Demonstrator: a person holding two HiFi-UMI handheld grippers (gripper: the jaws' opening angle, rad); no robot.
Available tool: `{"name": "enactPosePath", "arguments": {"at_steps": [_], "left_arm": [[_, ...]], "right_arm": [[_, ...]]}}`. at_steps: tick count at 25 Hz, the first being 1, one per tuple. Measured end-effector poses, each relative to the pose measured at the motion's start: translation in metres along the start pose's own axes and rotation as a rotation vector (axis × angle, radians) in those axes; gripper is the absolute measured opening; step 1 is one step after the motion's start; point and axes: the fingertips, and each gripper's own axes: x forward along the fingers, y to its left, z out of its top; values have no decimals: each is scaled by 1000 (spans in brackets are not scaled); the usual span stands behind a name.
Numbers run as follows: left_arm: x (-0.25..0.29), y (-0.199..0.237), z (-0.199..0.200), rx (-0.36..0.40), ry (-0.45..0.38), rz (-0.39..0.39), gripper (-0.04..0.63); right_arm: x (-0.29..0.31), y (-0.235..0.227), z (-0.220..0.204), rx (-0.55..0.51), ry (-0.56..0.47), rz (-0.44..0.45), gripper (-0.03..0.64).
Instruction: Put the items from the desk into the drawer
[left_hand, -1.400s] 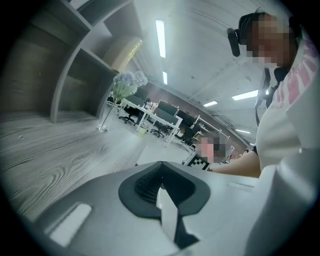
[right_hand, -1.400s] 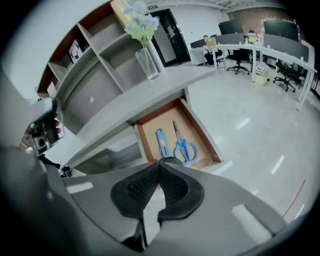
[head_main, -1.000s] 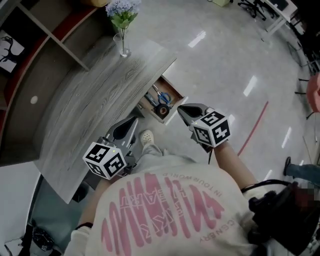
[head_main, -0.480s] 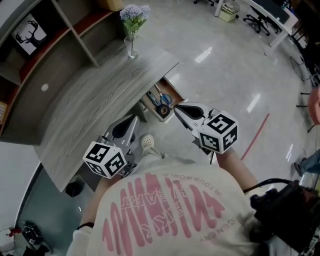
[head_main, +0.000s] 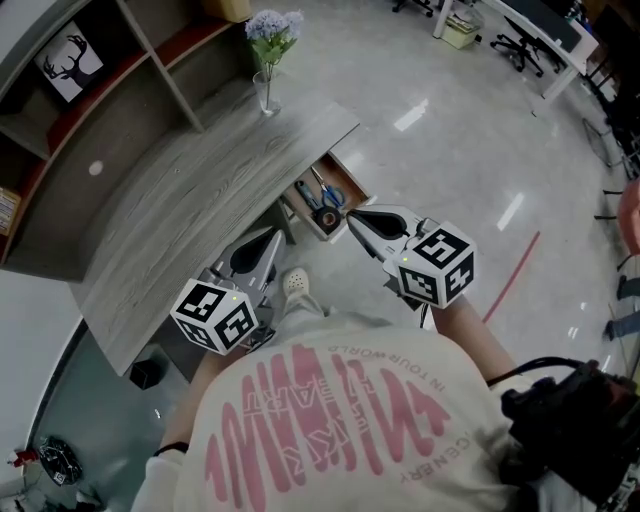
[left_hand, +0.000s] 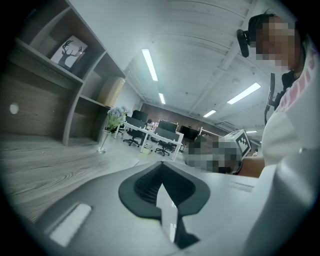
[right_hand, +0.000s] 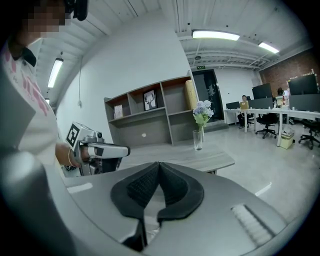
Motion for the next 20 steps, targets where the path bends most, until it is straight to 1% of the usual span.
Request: {"name": "enactPosePath", "arguments": {"at_steps": [7, 20], "left_arm": [[0, 4, 3, -2, -5, 10, 20], [9, 16, 5, -11, -4, 13, 20]], "right_arm": [[0, -2, 3, -16, -7, -5, 5], [8, -16, 3, 2, -7, -20, 5]]}}
